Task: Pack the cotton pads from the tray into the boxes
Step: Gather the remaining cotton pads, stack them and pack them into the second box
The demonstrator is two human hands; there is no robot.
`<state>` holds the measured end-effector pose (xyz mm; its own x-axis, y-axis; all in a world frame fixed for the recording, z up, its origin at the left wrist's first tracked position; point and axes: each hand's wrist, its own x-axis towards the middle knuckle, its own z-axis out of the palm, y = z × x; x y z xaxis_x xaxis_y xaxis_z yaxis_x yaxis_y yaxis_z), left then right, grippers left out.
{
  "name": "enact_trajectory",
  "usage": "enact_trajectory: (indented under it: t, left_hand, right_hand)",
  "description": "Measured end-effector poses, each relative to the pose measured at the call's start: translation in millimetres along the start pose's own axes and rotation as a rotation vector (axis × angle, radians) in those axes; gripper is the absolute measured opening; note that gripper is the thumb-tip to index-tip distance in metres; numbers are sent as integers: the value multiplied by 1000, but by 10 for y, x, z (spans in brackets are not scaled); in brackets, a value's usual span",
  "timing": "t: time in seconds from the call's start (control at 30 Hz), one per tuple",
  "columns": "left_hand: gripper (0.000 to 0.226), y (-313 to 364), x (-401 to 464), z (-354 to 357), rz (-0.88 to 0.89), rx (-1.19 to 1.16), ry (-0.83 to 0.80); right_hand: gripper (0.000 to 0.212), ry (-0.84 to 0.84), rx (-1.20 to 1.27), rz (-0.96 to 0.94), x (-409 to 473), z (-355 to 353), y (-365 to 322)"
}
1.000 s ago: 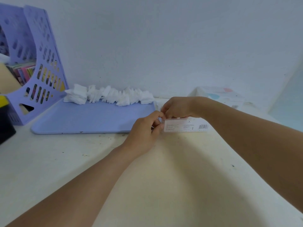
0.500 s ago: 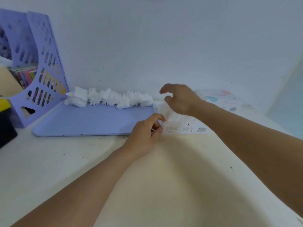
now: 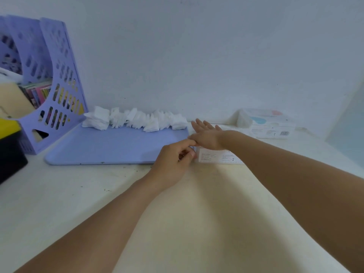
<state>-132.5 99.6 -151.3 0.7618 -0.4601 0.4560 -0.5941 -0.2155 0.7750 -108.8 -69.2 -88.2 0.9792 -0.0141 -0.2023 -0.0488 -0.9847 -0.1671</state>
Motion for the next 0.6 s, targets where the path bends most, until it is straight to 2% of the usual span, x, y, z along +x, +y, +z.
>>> enact_trajectory:
  t: [0.13, 0.23, 0.3, 0.37, 0.4, 0.5, 0.6]
  left_hand:
    - [32, 23, 6, -112, -16, -47, 53]
    - [25, -66, 96, -308, -88, -48, 274]
    - [19, -168, 127, -475, -146, 26, 442]
    - [22, -291, 120, -615, -200, 109, 511]
    - [24, -340, 108, -658, -221, 143, 517]
    - [27, -405, 93, -675, -244, 201, 500]
    - [28, -415, 87, -607, -229, 266, 439]
  right_hand:
    - [65, 60, -11, 18, 7, 8, 59]
    - [64, 71, -22, 40, 13, -154, 68]
    - [63, 231, -52, -12, 35, -297, -40]
    - [61, 403, 35, -108, 158, -425, -217]
    - [62, 413, 67, -133, 251, -459, -304]
    - [77, 202, -80, -83, 590, -441, -483]
    - [68, 130, -233, -19, 903, -321, -477]
